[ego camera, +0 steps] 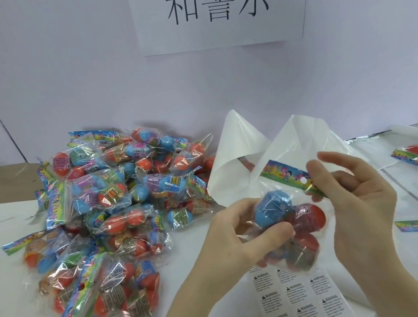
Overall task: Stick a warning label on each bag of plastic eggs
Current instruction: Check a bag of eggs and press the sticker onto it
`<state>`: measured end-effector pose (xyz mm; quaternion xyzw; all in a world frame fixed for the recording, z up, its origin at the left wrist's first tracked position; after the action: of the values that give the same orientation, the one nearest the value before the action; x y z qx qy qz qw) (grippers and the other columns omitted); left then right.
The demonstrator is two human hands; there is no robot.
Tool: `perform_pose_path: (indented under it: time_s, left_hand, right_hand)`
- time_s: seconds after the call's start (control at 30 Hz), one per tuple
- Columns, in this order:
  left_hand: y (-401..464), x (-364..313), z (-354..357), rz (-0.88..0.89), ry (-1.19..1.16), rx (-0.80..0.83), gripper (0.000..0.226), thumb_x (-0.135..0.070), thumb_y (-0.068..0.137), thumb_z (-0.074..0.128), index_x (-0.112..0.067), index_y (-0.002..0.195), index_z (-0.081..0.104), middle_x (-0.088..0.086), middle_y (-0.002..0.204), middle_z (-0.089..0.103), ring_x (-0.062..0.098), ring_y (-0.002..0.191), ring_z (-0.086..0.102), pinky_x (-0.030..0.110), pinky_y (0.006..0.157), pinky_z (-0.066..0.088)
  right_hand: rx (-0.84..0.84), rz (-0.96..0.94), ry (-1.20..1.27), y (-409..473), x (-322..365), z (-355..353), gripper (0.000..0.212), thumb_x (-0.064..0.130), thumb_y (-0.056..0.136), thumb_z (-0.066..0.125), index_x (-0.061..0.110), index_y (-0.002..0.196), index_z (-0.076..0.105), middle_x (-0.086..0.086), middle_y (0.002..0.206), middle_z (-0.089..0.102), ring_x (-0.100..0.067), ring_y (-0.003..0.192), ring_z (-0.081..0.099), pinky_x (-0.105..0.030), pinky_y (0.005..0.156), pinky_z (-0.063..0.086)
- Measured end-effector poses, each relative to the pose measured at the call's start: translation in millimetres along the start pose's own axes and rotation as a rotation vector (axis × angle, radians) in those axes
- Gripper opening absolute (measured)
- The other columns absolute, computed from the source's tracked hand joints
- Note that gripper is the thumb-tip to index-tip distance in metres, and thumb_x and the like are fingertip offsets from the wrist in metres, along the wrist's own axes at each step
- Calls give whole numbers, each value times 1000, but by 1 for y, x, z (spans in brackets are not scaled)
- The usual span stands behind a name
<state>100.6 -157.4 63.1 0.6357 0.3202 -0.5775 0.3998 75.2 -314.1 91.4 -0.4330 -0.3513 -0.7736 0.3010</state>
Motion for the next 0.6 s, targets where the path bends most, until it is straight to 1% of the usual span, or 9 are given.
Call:
perform_pose_path:
  time_s: [0.1, 0.13, 0.2, 0.27, 0.33, 0.43, 0.5, 0.53, 0.6]
  left_hand:
    - [1, -4, -8, 46, -132, -100, 25, -22, 70, 70, -16, 93, 63, -5, 76, 72, 11, 62, 67, 24, 52, 54]
    - [1, -7, -12, 73, -173, -140, 23, -22, 72, 66, -17, 95, 63, -5, 77, 73, 11, 62, 68, 23, 52, 55]
    - [1, -10, -16, 111, -227, -185, 20, -25, 76, 63, -27, 95, 67, -5, 81, 73, 12, 65, 69, 22, 54, 55]
    - [1, -11, -17, 121, -266, -191, 21, -24, 75, 67, -35, 93, 70, -5, 83, 73, 11, 68, 69, 21, 57, 53]
    - [1, -12, -17, 122, -255, -182, 24, -22, 73, 71, -36, 92, 72, -5, 82, 72, 9, 70, 69, 20, 59, 53]
    - [1, -10, -18, 96, -254, -190, 16, -19, 73, 69, -30, 83, 75, -3, 73, 72, 8, 68, 68, 18, 60, 53]
    - [3, -7, -18, 84, -254, -192, 3, -22, 75, 75, -24, 75, 77, -3, 70, 71, 9, 67, 68, 18, 60, 53]
    - [3, -7, -17, 85, -240, -187, 6, -25, 75, 73, -22, 72, 77, -3, 68, 71, 10, 66, 69, 18, 59, 53]
    - [3, -7, -15, 82, -212, -179, 19, -31, 73, 60, -22, 69, 77, -3, 66, 71, 10, 66, 69, 18, 59, 52]
  right_hand:
    - [6, 34, 61, 3, -3, -2, 30, 35, 69, 66, 19, 94, 61, 7, 58, 65, -4, 48, 57, -13, 54, 48]
    - [53, 66, 49, 4, -5, 2, 36, 39, 67, 67, 18, 96, 60, 5, 61, 67, -5, 49, 59, -14, 54, 48]
    - [191, 142, -69, -1, -14, 16, 45, 43, 61, 78, 17, 94, 63, 1, 63, 69, -7, 54, 62, -15, 54, 49]
    - [357, 193, -220, -12, -23, 33, 40, 44, 58, 79, 16, 84, 70, -7, 66, 69, -13, 61, 63, -20, 59, 49]
    - [434, 213, -274, -19, -29, 39, 31, 41, 60, 77, 15, 78, 71, -8, 68, 69, -17, 65, 62, -24, 63, 50]
    - [434, 248, -220, -18, -31, 38, 22, 33, 63, 73, 16, 77, 73, -9, 72, 72, -22, 70, 67, -25, 68, 55]
    - [421, 277, -173, -17, -31, 37, 17, 28, 63, 71, 18, 75, 75, -9, 72, 72, -21, 69, 66, -25, 66, 54]
    - [418, 286, -162, -17, -32, 37, 15, 27, 62, 70, 19, 74, 75, -8, 71, 72, -20, 68, 65, -27, 65, 52]
    - [407, 296, -155, -17, -33, 36, 13, 25, 61, 69, 20, 72, 74, -6, 69, 71, -20, 66, 64, -31, 65, 47]
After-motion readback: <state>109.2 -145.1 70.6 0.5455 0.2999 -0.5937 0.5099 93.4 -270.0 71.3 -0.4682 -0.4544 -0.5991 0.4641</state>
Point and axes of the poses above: each hand's wrist, its own y-axis towards the middle knuckle, its own z-axis out of the palm, x = y × z, the point moved 9 cm from there along y, towards the middle knuckle
